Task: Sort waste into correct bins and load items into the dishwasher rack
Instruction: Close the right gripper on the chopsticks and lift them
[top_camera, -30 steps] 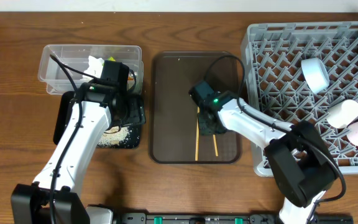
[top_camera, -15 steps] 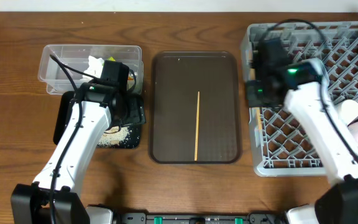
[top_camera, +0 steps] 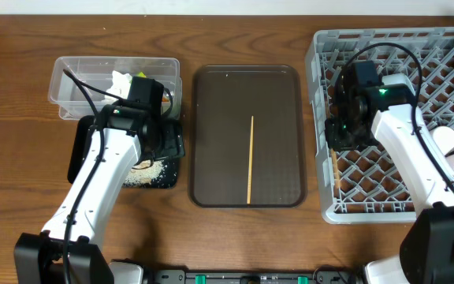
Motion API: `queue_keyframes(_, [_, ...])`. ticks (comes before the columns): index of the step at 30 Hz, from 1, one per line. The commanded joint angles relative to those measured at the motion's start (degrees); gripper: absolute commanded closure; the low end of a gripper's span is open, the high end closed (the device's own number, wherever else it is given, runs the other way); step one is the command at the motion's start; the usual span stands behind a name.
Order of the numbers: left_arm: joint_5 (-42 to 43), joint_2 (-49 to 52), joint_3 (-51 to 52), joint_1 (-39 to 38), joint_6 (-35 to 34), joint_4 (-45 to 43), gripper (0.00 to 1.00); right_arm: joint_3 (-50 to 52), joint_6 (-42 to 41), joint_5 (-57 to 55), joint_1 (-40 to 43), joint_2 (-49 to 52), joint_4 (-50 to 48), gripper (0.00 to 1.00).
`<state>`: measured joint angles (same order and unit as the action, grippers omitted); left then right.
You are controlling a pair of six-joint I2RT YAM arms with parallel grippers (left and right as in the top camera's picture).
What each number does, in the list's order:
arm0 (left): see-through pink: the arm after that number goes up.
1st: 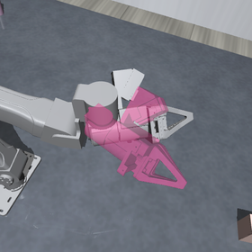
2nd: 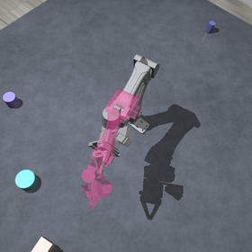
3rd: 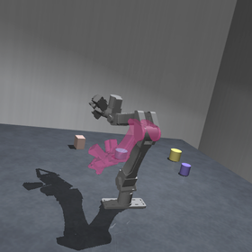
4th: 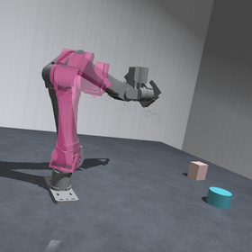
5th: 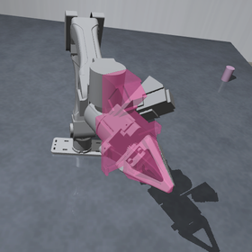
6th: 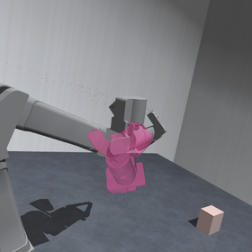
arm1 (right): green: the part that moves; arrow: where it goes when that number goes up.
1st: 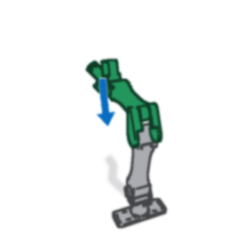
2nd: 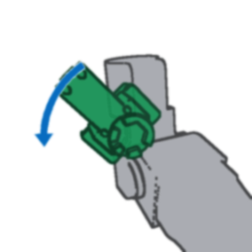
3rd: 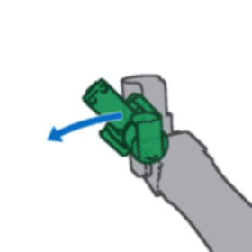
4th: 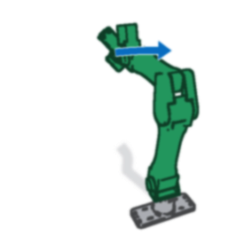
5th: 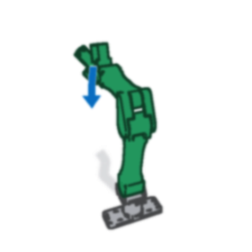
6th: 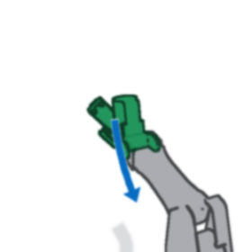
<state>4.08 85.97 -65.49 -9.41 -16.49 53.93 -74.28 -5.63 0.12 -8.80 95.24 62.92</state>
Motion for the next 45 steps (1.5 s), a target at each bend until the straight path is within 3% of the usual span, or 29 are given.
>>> queue_keyframes(1, [-0.7, -0.6, -0.4, 0.2, -0.3, 0.2, 0.19, -0.4, 0.6, 0.4, -0.1, -0.1, -0.3, 0.69])
queue_keyframes(10, [-0.7, -0.6, -0.4, 0.2, -0.3, 0.2, 0.19, -9.6, 0.6, 6.2, -1.1, -4.0, -2.6, 0.55])
queue_keyframes(14, [-0.7, -0.6, -0.4, 0.2, -0.3, 0.2, 0.19, -9.8, 0.5, 12.6, -4.9, -3.8, -7.4, 0.52])
queue_keyframes(21, [-0.7, -0.6, -0.4, 0.2, -0.3, 0.2, 0.19, -8.9, -2.7, 12.1, -13.7, 1.6, -9.2, 0.46])
queue_keyframes(36, [-0.7, -0.6, -0.4, 0.2, -0.3, 0.2, 0.19, -8.9, -19.8, 4.0, -28.4, 20.0, -9.5, 0.5])
queue_keyframes(45, [-0.7, -0.6, -0.4, 0.2, -0.3, 0.2, 0.19, -8.9, -23.1, 2.9, -29.6, 26.2, -9.0, 0.7])
